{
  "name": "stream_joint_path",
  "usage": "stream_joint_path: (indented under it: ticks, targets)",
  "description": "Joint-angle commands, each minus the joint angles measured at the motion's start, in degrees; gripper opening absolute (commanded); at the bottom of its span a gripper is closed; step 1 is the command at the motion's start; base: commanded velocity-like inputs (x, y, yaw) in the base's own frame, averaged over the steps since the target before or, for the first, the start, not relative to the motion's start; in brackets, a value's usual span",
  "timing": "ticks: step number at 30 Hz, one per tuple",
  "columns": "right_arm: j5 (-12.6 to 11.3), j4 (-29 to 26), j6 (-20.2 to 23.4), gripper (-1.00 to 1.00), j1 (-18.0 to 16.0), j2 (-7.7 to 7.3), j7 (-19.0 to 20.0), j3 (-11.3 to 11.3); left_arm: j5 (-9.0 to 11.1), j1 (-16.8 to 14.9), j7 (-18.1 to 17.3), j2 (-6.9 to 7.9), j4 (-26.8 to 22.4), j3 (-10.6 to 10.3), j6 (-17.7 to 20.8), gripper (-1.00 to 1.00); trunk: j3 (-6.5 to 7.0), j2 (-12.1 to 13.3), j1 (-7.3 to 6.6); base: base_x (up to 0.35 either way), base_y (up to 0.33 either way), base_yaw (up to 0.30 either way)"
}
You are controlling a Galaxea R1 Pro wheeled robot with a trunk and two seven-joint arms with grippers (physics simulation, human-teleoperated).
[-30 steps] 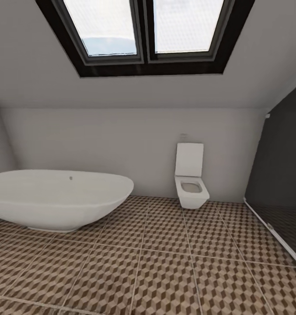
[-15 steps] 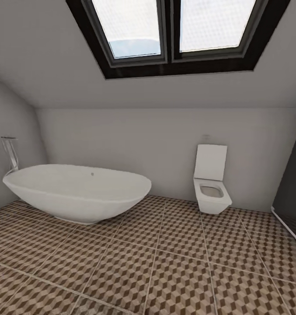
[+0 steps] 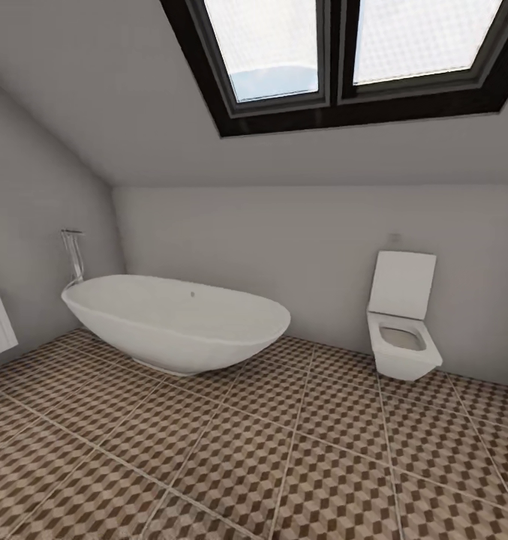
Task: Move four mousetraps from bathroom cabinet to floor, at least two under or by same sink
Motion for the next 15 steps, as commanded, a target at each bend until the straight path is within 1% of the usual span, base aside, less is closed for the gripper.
stream_joint_path:
  ticks: [1,15]
  targets:
    - [-0.69,0.04,0.10,-1.00,-0.05,0.00,0.02,0.51,0.27,-0.05,0.29,-0.03,0.05,-0.25,-0.16,-1.00,-0.06,-0.03,0.00,0.000,0.000,0.290]
    - [-0.68,0.04,0.10,-1.00,-0.03,-0.01,0.04,0.55,0.27,-0.05,0.29,-0.03,0.05,-0.26,-0.16,-1.00,-0.06,-0.03,0.00,0.000,0.000,0.290]
